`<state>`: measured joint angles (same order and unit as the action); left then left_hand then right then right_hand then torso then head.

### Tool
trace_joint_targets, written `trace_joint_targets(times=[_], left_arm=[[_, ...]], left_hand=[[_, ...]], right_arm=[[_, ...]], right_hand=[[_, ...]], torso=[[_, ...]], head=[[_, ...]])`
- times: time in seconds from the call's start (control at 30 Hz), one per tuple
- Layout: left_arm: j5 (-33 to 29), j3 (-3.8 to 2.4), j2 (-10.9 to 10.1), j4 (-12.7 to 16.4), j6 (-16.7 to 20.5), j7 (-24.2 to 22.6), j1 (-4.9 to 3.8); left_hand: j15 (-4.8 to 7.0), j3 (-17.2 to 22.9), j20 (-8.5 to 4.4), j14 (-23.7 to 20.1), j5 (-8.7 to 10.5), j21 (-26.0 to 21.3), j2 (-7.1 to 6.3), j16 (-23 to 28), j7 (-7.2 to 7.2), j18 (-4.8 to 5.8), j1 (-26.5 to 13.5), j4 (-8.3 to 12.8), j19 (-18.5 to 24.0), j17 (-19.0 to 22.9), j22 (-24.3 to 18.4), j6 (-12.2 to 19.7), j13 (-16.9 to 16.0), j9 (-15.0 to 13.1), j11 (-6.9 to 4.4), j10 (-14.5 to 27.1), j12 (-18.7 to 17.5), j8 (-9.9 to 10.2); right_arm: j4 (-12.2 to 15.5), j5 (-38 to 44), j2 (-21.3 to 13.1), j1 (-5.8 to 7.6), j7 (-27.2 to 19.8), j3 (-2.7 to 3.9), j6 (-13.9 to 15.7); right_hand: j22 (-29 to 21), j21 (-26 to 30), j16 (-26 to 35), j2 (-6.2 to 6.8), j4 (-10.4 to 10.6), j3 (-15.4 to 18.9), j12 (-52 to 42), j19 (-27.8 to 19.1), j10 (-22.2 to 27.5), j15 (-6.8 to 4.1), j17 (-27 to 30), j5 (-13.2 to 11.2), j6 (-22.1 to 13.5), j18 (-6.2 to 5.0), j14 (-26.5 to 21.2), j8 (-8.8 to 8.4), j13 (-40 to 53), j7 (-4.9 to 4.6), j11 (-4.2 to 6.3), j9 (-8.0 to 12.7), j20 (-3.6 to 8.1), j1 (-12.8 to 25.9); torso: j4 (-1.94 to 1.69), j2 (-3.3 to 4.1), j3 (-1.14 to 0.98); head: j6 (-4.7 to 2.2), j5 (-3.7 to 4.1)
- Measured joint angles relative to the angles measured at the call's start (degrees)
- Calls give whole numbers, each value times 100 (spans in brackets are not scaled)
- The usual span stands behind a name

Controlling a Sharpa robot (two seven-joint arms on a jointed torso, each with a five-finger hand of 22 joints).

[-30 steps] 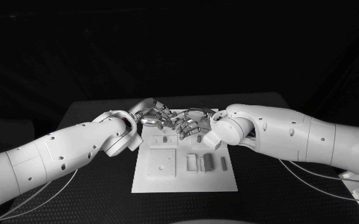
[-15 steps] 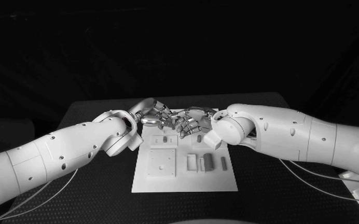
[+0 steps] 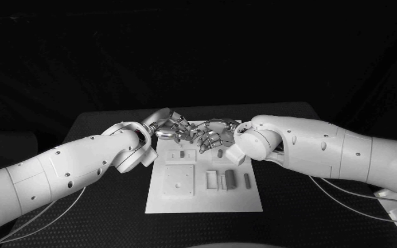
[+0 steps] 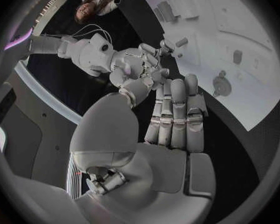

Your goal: Assemble the parts on the task board

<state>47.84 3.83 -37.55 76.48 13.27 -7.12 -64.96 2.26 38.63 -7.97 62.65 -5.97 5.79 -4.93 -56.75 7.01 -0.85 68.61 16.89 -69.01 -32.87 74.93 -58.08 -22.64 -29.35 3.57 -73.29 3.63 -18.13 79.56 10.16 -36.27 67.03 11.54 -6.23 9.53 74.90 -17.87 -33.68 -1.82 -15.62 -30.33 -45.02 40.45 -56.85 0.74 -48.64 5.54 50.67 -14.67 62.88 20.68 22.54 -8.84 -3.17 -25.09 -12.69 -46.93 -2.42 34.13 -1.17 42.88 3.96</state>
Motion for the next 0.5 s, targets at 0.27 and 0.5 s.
trace_joint_targets(times=[0.27, 0.5], left_arm=[[8, 1, 4, -7, -3, -1, 0], [12, 1, 8, 0, -10, 0, 0]], left_hand=[[0, -4, 0, 0, 5, -20, 5, 0, -2, 0, -4, 3, 0, 0, -1, 2, 1, -3, -2, 2, -4, 7], [0, -12, 1, 0, 6, -20, 7, 0, -6, 0, -2, 10, 0, 0, -1, 8, 4, -5, -3, 3, -20, 23]], right_arm=[[-3, 25, -2, 1, 1, 1, -1], [-8, 36, -1, 1, 1, 1, 9]], right_hand=[[0, -23, -24, 0, -35, 4, -22, 41, -30, -19, -9, 0, 27, 0, 20, 1, 30, -5, 10, -21, 0, 0], [5, -23, -24, 24, -35, 4, -22, 61, -43, -19, -15, 0, 47, -1, 20, 16, 41, 15, 21, -30, 20, -24]], torso=[[0, 0, 0], [0, 1, 0]], head=[[4, -1], [10, -1]])
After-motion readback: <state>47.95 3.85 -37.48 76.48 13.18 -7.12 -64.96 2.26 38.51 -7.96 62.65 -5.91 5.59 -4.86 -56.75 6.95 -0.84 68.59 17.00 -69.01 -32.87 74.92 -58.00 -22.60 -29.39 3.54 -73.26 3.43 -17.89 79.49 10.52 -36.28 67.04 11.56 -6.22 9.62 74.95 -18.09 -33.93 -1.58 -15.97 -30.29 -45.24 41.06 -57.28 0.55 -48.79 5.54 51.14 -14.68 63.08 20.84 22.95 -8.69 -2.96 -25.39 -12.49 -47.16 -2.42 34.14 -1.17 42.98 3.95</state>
